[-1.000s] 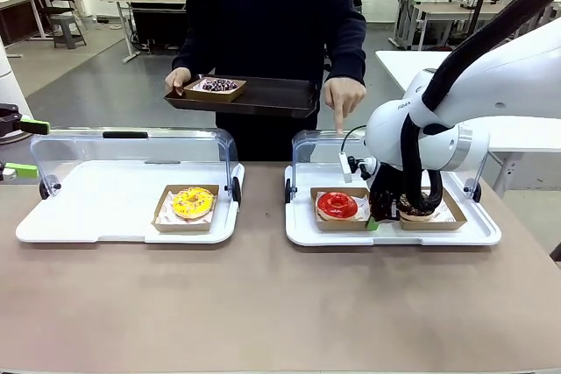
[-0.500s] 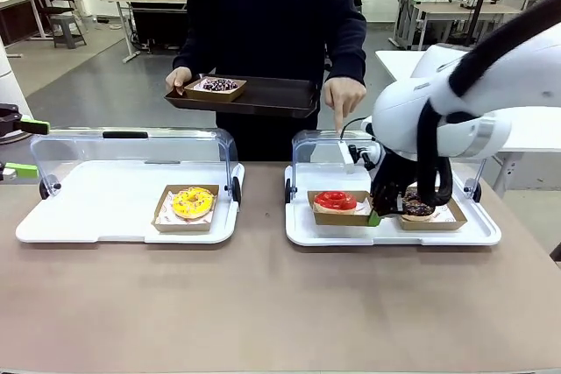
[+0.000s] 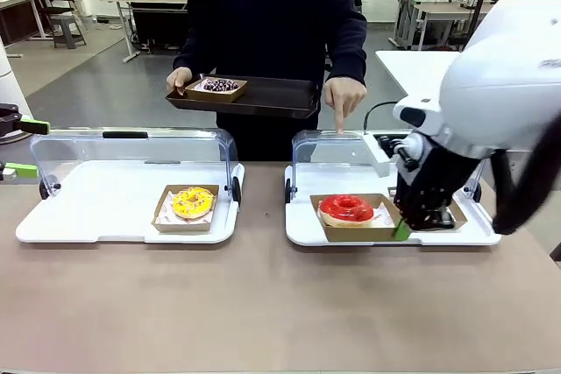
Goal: Provide the desired donut to the person.
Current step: Pick up and lift the Paper togo box containing the Donut pointed at by the person, then place the picked Paper togo box onto the Handle tray extended by the person.
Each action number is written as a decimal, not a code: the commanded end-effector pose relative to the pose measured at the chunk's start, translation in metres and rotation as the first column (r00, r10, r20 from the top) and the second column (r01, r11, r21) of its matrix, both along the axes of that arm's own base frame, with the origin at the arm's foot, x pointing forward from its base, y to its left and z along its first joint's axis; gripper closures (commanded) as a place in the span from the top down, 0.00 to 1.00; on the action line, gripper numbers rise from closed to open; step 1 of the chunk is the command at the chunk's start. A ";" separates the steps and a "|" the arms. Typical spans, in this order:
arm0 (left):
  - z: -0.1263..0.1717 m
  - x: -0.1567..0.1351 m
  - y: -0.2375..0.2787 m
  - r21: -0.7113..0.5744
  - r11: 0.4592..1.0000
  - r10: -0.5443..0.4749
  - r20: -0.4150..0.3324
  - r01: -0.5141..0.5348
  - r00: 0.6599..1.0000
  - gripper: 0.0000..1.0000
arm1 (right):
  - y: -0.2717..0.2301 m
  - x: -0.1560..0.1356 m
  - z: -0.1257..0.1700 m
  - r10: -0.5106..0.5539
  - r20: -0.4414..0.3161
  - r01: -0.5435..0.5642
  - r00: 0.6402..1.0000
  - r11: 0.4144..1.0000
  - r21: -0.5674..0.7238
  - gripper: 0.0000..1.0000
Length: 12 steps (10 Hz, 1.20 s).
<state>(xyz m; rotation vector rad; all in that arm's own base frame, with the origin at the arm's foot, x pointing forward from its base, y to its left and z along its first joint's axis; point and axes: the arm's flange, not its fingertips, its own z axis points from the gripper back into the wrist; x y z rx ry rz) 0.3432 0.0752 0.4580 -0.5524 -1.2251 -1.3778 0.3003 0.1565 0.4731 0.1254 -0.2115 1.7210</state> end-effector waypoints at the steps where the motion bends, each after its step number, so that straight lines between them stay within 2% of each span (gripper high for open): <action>1: 0.000 0.001 0.000 -0.017 1.000 0.000 0.020 0.000 1.000 1.00 | -0.005 -0.022 0.035 0.052 0.035 -0.050 0.998 0.998 -0.037 0.00; 4: 0.000 0.001 0.000 -0.017 1.000 0.000 0.020 0.000 1.000 1.00 | -0.011 -0.006 0.080 0.040 0.087 -0.040 0.995 0.999 -0.006 0.00; 6: 0.000 0.001 0.000 -0.017 1.000 0.000 0.020 0.000 1.000 1.00 | -0.013 0.032 0.071 -0.017 0.125 0.024 0.992 0.998 -0.054 0.00; 7: 0.000 0.001 0.000 -0.017 1.000 0.000 0.020 0.000 1.000 1.00 | -0.012 0.075 0.050 -0.023 0.015 0.024 1.000 0.995 -0.100 0.00; 8: 0.000 0.001 0.000 -0.017 1.000 0.000 0.020 0.000 1.000 1.00 | -0.018 0.007 0.085 0.016 0.116 -0.015 0.993 1.000 -0.010 0.00; 12: 0.000 0.001 0.000 -0.017 1.000 0.000 0.020 0.000 1.000 1.00 | -0.018 0.007 0.085 0.016 0.116 -0.015 0.993 1.000 -0.010 0.00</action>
